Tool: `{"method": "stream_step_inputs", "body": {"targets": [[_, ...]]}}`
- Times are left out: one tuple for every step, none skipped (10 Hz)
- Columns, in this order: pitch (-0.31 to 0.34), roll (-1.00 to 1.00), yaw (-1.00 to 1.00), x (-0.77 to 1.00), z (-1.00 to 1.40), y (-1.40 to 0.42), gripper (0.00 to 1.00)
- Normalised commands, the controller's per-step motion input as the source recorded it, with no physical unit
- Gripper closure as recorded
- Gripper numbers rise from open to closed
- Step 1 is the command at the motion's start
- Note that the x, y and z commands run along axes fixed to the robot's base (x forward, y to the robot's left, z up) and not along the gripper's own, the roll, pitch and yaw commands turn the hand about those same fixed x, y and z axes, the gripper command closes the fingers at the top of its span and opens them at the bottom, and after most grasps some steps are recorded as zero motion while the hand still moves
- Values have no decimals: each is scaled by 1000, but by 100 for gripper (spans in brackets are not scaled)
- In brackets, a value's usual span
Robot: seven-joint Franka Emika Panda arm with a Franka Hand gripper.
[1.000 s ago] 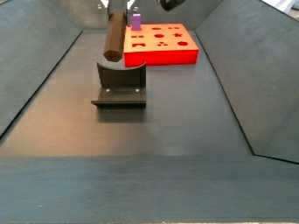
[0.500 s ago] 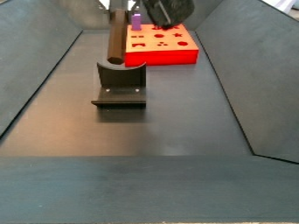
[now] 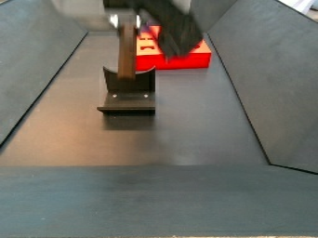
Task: Pick up the hexagon object. Move up. Place the hexagon object on the fixture. Regrasp the hexagon object. Move to above the board. Insert the hexagon object.
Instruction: Place the hexagon object on the fixture, then regrasp the hexagon object.
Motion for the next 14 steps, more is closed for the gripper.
{"method": "stream_step_inputs", "body": {"targets": [[235,-819,-84,149,-1000,137,100],[208,-661,-128,154,-1000,139,100],[168,-485,-166,158,-1000,141,100],[131,-321,-187,168,-1000,138,100],[82,-204,-199,178,-1000,132,100],[40,-159,-199,155,-827,128,100],[-4,-93,-187,116,-739,184,100],[-12,-84,-184,104,-723,194,100],[-21,-79,-180,102,-713,218,100],[-23,-80,-180,104,-712,220,100],[-36,-78,-154,110,-662,237,100],[-39,-75,-140,110,-650,244,100],[0,0,0,0,0,0,0],[5,42,-24,0,1000,0,0]]}}
